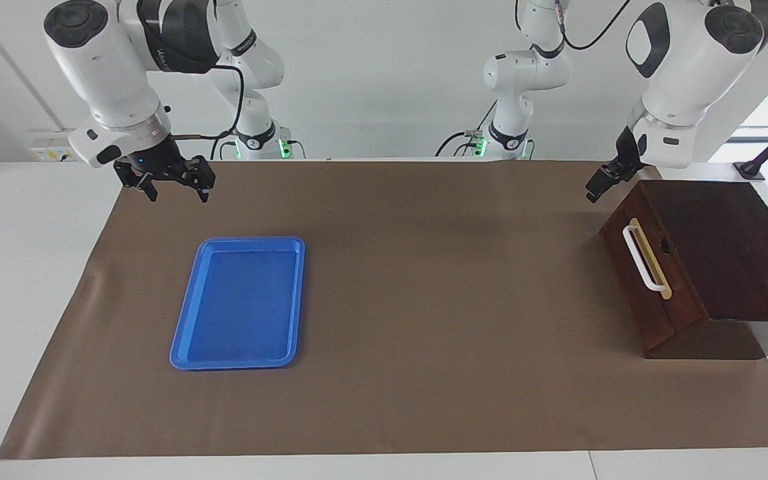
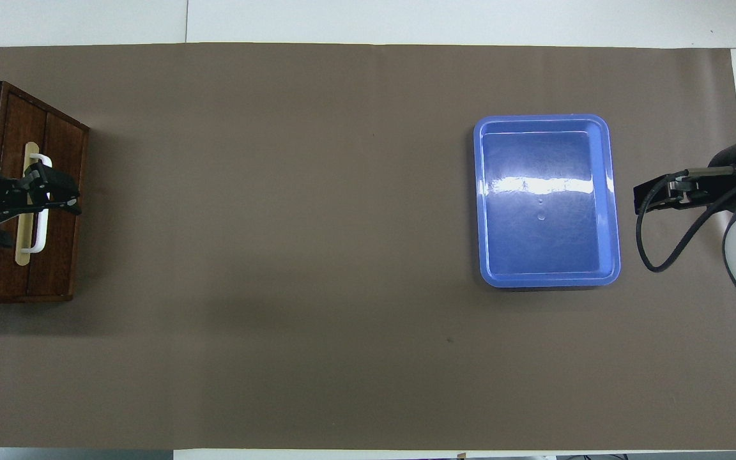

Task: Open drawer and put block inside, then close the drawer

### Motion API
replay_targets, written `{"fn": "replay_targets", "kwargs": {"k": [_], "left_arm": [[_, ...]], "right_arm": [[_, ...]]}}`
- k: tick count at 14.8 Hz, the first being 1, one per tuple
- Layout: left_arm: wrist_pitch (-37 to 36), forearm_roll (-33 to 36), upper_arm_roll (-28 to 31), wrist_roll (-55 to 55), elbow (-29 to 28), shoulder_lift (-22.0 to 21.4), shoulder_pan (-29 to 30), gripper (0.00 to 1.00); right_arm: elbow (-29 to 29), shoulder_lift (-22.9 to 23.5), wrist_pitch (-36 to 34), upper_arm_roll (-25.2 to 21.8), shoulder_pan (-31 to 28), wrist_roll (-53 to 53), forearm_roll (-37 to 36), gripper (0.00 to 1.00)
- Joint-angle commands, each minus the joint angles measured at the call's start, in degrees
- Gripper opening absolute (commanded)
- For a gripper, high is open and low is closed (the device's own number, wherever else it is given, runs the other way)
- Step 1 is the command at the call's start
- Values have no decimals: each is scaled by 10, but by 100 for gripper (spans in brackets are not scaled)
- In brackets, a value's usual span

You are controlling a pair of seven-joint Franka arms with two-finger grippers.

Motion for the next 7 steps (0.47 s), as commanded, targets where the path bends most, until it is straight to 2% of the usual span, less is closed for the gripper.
{"fn": "replay_targets", "kwargs": {"k": [1,3,5,7], "left_arm": [[-29,-13,6,64,-10,-10,-5,100],[-30,-13,8,76,0,-3,-5,100],[-44,-13,15,130,32,13,-5,100],[-49,-14,17,140,57,21,-5,100]], "right_arm": [[-4,-7,-4,2,-3,-7,-3,100],[-4,-7,-4,2,-4,-7,-3,100],[-4,-7,-4,2,-4,-7,-3,100],[-4,-7,-4,2,-3,-7,-3,100]]}}
